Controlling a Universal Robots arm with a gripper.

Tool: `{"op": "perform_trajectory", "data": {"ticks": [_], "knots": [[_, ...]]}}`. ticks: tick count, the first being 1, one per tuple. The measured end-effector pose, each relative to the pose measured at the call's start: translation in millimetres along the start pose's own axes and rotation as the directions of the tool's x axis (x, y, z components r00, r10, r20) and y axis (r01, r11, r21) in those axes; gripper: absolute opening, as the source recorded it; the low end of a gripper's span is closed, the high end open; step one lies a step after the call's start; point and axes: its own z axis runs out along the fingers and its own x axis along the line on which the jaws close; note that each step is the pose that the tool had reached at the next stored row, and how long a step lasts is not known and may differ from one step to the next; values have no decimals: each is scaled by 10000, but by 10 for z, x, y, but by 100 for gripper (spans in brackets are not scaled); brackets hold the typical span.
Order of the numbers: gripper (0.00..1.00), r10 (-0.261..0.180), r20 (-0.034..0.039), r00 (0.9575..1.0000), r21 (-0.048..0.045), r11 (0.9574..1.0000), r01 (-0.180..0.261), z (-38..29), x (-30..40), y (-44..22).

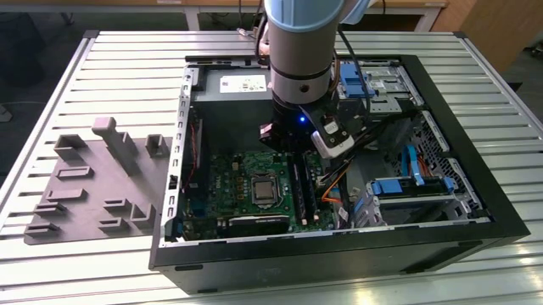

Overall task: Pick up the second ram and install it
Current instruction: 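Press down the second ram until it locks into place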

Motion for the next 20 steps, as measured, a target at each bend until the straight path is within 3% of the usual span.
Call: {"op": "perform_trajectory", "data": {"ticks": [20], "knots": [[11, 0, 0, 10000, 0, 10000, 0, 35, 3, -1]]}}
